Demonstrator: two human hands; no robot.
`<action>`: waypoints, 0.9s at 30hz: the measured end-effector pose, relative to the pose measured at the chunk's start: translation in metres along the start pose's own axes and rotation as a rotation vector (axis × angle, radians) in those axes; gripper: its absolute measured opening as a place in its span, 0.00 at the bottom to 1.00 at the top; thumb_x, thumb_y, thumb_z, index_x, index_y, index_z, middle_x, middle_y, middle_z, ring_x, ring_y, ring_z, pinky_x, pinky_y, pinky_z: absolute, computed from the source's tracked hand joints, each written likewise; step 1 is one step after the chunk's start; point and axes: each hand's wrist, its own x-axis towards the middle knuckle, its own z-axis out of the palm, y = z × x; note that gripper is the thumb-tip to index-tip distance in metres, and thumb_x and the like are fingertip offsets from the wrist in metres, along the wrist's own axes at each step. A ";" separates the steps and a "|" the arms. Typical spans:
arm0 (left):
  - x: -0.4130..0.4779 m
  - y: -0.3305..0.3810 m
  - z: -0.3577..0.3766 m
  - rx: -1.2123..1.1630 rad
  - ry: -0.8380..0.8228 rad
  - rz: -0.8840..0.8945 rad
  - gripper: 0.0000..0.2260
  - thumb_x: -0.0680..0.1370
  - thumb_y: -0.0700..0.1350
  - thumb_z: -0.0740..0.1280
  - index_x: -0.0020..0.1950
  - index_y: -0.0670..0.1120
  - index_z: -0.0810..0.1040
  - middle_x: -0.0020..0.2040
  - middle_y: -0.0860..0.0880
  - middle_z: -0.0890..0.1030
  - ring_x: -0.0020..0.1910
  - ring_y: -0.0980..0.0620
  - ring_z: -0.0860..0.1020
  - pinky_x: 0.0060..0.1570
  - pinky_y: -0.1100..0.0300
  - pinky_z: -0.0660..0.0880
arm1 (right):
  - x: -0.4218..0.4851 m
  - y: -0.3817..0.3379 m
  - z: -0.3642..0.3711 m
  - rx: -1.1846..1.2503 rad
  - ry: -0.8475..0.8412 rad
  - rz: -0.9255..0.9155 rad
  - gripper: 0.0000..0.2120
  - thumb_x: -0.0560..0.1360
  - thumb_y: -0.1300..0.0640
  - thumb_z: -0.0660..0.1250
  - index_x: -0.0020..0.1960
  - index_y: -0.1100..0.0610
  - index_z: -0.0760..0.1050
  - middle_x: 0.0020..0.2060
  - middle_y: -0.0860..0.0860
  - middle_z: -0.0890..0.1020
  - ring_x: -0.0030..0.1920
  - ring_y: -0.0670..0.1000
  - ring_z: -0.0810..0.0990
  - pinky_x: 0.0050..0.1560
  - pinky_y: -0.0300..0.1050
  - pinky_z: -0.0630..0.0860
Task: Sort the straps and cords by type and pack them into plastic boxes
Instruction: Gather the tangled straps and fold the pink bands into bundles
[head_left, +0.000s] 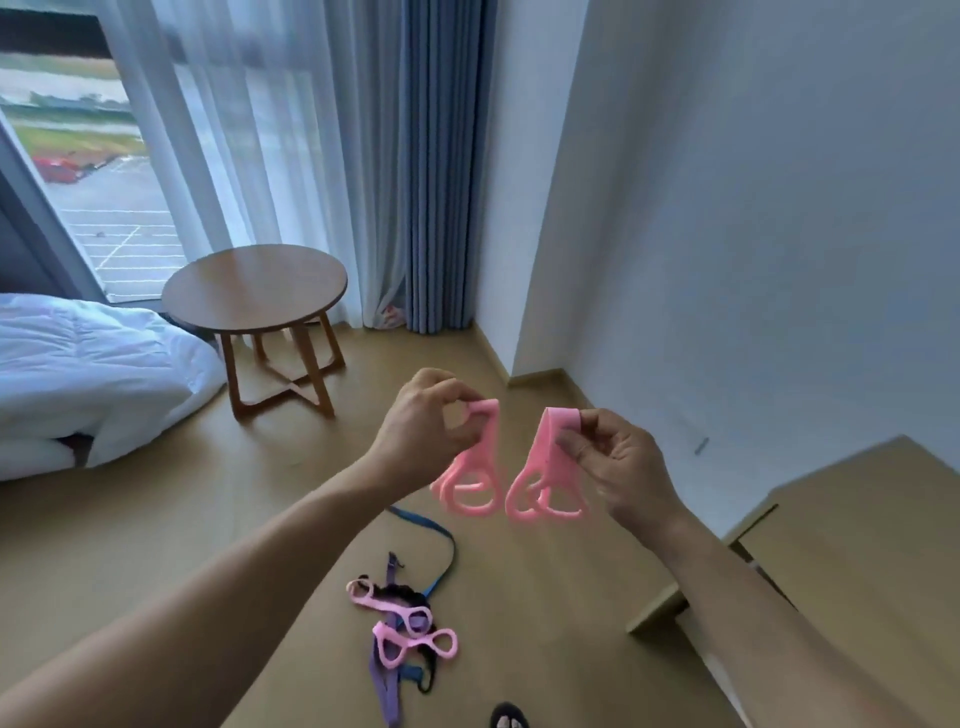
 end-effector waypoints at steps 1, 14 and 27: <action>0.000 0.003 0.001 -0.092 -0.023 -0.024 0.07 0.76 0.49 0.72 0.52 0.58 0.78 0.56 0.56 0.77 0.53 0.57 0.76 0.53 0.62 0.73 | -0.007 -0.001 -0.004 -0.002 0.016 -0.013 0.07 0.76 0.59 0.70 0.49 0.48 0.81 0.42 0.46 0.85 0.44 0.47 0.82 0.45 0.39 0.80; -0.013 0.090 0.065 -0.616 -0.340 0.043 0.10 0.79 0.36 0.64 0.55 0.50 0.73 0.51 0.49 0.86 0.50 0.50 0.84 0.53 0.47 0.81 | -0.131 -0.027 -0.085 0.012 0.359 0.090 0.11 0.73 0.62 0.73 0.47 0.46 0.84 0.43 0.47 0.86 0.46 0.50 0.84 0.48 0.46 0.83; -0.083 0.236 0.192 -0.828 -0.979 0.168 0.11 0.80 0.56 0.64 0.61 0.57 0.78 0.49 0.47 0.85 0.46 0.40 0.84 0.47 0.49 0.82 | -0.216 -0.031 -0.197 -0.206 0.780 0.034 0.11 0.68 0.58 0.79 0.37 0.46 0.79 0.32 0.41 0.82 0.32 0.40 0.77 0.34 0.36 0.75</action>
